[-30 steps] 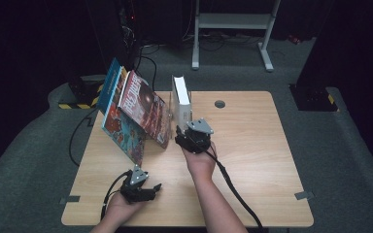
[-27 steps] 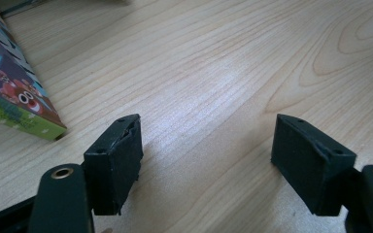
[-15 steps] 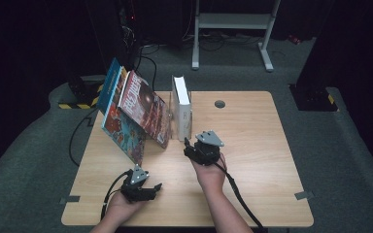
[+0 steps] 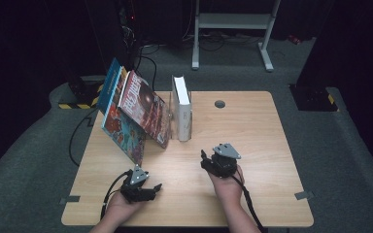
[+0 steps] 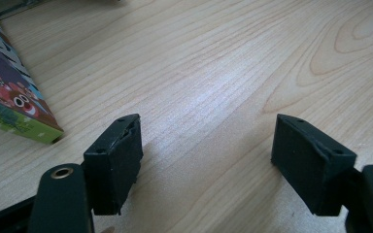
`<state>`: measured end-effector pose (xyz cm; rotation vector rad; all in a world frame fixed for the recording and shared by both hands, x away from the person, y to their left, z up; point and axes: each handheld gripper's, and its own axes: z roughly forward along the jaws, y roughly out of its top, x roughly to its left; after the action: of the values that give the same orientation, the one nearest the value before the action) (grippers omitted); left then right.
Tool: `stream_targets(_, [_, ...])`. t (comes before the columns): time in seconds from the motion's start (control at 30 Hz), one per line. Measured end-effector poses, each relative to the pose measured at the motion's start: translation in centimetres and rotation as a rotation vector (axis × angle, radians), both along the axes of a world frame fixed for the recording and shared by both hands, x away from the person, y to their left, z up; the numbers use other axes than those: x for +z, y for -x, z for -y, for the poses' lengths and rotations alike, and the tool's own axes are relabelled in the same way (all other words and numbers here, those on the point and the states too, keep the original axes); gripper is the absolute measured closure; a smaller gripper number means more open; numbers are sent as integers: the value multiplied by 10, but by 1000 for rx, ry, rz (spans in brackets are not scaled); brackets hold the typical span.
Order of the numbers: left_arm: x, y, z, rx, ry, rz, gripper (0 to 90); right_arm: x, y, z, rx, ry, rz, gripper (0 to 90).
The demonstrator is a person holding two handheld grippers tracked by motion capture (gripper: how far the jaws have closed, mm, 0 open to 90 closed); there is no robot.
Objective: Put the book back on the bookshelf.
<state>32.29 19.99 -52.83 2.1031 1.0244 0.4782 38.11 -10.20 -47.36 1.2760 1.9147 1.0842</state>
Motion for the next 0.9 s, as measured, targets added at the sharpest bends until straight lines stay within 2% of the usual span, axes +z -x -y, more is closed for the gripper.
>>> stream_targets(0.23, [0, 0, 0, -1, 0, 0, 269, -14, 5, 35, -58, 39, -49, 273])
stream_targets(0.37, [0, 0, 0, -1, 0, 0, 269, -20, 9, 56, -94, 43, -70, 270])
stream_targets(0.4, [0, 0, 0, -1, 0, 0, 269, -20, 9, 56, -94, 43, -70, 270])
stream_targets(0.47, [0, 0, 0, -1, 1, 0, 269, -26, 12, 75, -122, 66, -94, 265])
stream_targets(0.5, [0, 0, 0, -1, 1, 0, 269, -26, 12, 75, -122, 66, -94, 265])
stream_targets(0.53, [0, 0, 0, -1, 1, 1, 269, -29, 15, 87, -144, 73, -117, 264])
stream_targets(0.6, [0, 0, 0, -1, -1, 2, 269, -31, 16, 92, -150, 78, -122, 263])
stream_targets(0.7, [0, 0, 0, -1, -1, 2, 269, -38, 19, 121, -197, 98, -168, 262])
stream_targets(0.77, [0, 0, 0, -2, -3, 3, 269, -39, 20, 127, -213, 100, -181, 262])
stream_targets(0.8, [0, 0, 0, -1, -3, 3, 269, -43, 21, 140, -221, 109, -218, 256])
stream_targets(0.9, [0, 0, 0, -1, -3, 3, 269, -47, 23, 148, -215, 114, -243, 231])
